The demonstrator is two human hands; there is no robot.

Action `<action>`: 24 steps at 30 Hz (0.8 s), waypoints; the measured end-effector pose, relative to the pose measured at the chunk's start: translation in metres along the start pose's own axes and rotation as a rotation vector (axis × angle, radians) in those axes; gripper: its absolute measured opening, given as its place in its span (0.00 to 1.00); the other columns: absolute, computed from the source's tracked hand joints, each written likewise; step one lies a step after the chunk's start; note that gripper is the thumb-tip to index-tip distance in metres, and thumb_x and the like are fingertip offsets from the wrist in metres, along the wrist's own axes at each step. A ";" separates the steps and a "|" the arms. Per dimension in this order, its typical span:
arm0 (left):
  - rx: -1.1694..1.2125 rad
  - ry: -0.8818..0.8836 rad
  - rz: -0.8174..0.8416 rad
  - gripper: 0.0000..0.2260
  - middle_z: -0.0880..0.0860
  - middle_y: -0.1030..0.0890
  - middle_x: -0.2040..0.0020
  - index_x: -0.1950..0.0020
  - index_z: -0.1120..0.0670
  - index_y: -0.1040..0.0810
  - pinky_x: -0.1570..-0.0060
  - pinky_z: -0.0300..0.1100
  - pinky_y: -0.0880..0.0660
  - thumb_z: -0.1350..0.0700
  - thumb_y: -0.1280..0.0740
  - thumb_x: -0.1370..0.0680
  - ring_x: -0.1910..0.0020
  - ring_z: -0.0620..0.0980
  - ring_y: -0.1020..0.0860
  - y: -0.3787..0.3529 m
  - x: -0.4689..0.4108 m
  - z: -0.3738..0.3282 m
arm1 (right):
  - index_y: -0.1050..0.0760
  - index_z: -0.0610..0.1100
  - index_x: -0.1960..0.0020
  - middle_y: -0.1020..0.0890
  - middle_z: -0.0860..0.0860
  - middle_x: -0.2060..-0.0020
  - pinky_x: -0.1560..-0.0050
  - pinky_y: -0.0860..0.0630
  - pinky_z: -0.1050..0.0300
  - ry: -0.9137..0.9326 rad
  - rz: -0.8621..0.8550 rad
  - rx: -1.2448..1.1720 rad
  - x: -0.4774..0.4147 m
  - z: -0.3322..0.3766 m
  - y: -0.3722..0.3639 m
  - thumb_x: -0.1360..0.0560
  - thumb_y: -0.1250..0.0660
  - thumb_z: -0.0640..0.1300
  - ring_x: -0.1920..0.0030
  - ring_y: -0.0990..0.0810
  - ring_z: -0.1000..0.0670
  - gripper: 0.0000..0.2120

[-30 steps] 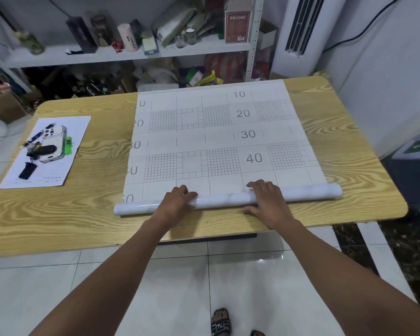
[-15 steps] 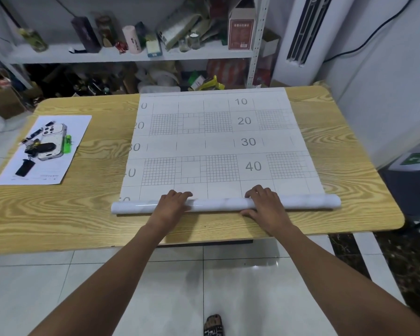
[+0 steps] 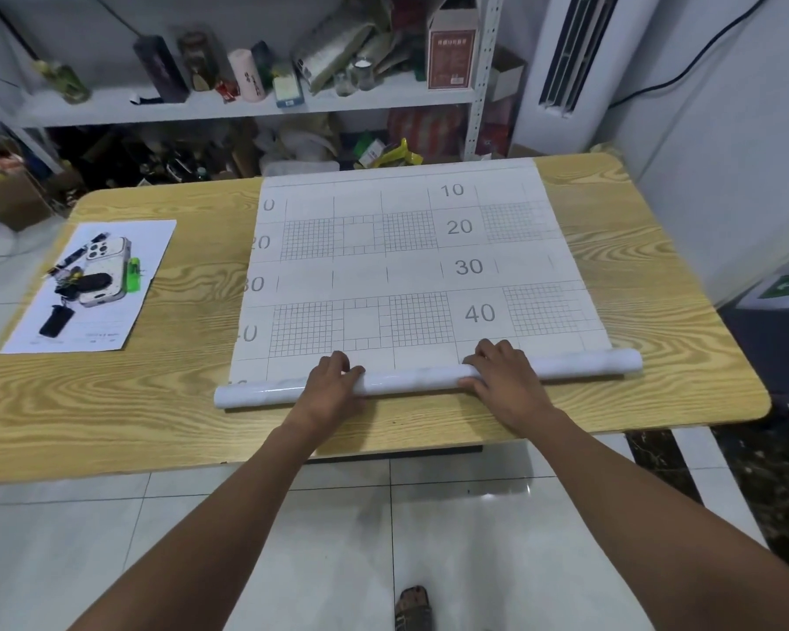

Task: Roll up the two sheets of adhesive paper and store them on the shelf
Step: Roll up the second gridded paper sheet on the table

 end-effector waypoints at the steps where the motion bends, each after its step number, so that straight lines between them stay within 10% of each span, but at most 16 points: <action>1: -0.009 -0.029 -0.021 0.22 0.64 0.26 0.51 0.45 0.64 0.24 0.57 0.54 0.28 0.62 0.24 0.36 0.55 0.63 0.26 0.000 0.000 0.001 | 0.30 0.47 0.34 0.30 0.51 0.40 0.42 0.36 0.54 -0.004 0.005 -0.002 -0.001 0.000 0.000 0.21 0.46 0.57 0.41 0.33 0.48 0.21; 4: -0.075 -0.060 0.000 0.25 0.62 0.25 0.59 0.48 0.64 0.22 0.67 0.51 0.28 0.65 0.21 0.43 0.63 0.63 0.25 -0.001 -0.001 0.001 | 0.30 0.47 0.34 0.29 0.50 0.40 0.41 0.36 0.53 -0.011 0.028 -0.010 -0.002 0.001 0.000 0.20 0.46 0.56 0.41 0.33 0.47 0.21; 10: -0.011 0.035 -0.026 0.24 0.57 0.26 0.44 0.34 0.58 0.31 0.48 0.48 0.35 0.57 0.30 0.28 0.45 0.58 0.29 -0.001 -0.008 0.004 | 0.33 0.47 0.34 0.27 0.51 0.40 0.42 0.37 0.53 -0.035 -0.023 -0.141 0.001 0.003 0.002 0.22 0.41 0.54 0.42 0.31 0.47 0.19; 24: 0.018 0.099 0.068 0.15 0.57 0.26 0.42 0.37 0.58 0.29 0.45 0.45 0.34 0.55 0.40 0.21 0.44 0.56 0.27 -0.004 -0.012 0.007 | 0.23 0.43 0.43 0.23 0.46 0.44 0.45 0.31 0.49 -0.040 -0.117 -0.125 0.008 0.001 -0.004 0.25 0.35 0.55 0.45 0.27 0.42 0.18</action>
Point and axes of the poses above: each hand's wrist, its own x-axis away from the middle knuckle, its own y-axis out of the back of the hand, z = x × y, the point moved 2 cm from there along -x, towards the middle knuckle
